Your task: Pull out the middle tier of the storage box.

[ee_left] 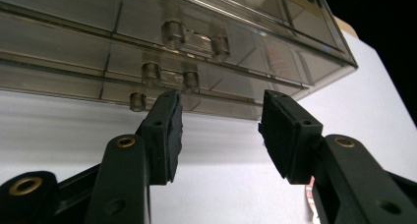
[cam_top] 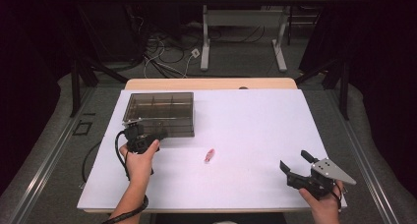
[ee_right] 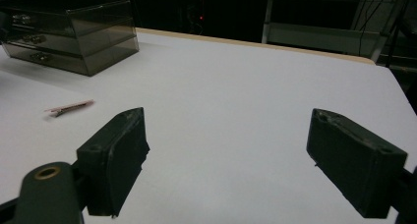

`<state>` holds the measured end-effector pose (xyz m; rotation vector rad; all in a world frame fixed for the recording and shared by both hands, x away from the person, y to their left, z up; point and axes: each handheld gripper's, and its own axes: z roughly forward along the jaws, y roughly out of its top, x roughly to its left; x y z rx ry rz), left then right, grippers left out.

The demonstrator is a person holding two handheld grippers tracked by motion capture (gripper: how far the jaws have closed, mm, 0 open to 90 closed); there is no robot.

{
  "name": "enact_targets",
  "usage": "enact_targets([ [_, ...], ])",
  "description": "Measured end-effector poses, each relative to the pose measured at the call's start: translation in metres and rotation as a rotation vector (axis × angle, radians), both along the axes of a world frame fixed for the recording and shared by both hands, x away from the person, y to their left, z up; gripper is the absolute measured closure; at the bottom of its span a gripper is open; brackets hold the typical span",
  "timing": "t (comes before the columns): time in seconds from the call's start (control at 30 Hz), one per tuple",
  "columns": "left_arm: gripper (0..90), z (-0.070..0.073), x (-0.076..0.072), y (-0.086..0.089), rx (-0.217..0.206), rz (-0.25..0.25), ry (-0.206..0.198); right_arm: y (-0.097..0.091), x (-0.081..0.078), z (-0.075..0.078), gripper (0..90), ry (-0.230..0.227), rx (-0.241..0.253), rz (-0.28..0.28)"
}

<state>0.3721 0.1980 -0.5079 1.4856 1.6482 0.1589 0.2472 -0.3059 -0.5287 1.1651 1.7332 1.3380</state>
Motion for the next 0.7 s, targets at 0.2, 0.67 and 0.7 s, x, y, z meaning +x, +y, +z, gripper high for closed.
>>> enact_targets([
  [0.2,50.1,-0.004,0.005,0.001,-0.059,0.027,0.027,0.000,0.001,-0.002,14.8,0.001,-0.022,0.007],
  [0.67,53.2,-0.013,0.012,0.000,-0.129,0.104,0.070,0.000,0.003,-0.004,14.9,0.017,-0.013,0.001],
  [0.7,54.3,-0.014,0.012,0.001,-0.128,0.102,0.071,0.000,0.003,-0.004,14.8,0.018,-0.013,0.001],
])
